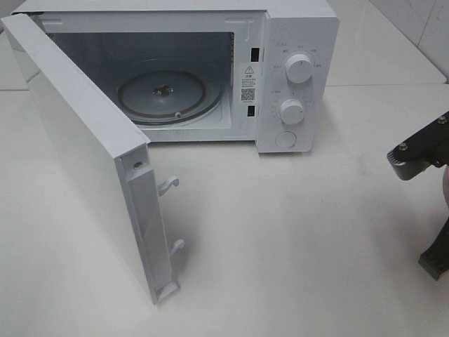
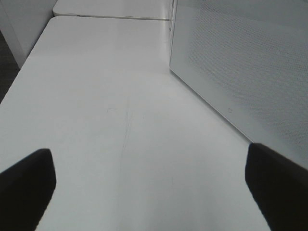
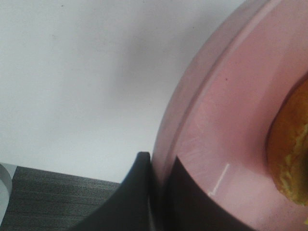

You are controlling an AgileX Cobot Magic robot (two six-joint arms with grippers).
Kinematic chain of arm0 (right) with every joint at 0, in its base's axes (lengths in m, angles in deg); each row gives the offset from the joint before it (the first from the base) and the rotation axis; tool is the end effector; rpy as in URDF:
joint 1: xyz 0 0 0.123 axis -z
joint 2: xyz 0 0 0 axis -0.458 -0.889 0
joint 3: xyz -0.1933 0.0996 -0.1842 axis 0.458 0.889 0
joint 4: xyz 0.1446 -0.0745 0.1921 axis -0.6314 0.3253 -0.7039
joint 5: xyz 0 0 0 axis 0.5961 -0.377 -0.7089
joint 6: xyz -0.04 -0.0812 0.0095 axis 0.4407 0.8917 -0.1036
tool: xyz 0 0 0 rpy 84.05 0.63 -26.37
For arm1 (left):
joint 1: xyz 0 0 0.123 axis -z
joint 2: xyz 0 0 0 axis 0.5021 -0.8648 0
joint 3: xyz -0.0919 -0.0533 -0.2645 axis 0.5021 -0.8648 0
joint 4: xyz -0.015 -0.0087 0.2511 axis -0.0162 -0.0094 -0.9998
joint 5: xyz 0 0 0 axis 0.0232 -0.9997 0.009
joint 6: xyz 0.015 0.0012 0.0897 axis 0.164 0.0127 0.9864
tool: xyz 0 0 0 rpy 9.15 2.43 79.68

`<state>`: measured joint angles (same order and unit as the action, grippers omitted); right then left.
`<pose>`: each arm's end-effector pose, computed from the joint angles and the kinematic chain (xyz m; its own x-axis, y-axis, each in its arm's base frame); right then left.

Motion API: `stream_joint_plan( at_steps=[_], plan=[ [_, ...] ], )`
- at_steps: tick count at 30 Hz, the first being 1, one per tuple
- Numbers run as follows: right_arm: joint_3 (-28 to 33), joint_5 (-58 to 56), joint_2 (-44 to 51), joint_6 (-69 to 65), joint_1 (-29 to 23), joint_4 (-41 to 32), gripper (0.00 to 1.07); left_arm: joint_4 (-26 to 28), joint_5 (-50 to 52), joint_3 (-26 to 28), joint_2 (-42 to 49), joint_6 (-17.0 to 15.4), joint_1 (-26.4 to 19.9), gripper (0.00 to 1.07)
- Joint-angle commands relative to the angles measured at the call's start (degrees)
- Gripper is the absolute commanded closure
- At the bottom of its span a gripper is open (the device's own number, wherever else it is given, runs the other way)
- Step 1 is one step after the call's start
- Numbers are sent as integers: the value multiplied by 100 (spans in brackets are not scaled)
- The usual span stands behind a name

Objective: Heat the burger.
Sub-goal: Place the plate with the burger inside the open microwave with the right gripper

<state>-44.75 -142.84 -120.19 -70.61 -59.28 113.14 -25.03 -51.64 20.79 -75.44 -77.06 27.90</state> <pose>0.1740 0.0680 0.2105 -0.9151 -0.3756 -0.1470 -0.3048 0.8826 -0.3580 -0.0060 -0.0053 0.2791 -0.4354 -0.0300 -0.8998 0.0068 0.9993 -0.0366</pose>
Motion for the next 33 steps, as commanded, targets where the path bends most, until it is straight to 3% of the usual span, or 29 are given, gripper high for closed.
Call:
stream_joint_plan(
  at_steps=[1, 20, 33],
  plan=[
    [34, -315, 189, 189, -378, 332, 107, 29, 74, -17, 97, 11, 34, 7],
    [34, -367, 407, 1364, -1799, 458, 107, 29, 74, -17, 97, 11, 34, 7],
    [34, 384, 407, 2498, -1919, 487, 107, 29, 74, -17, 97, 11, 34, 7]
  ],
)
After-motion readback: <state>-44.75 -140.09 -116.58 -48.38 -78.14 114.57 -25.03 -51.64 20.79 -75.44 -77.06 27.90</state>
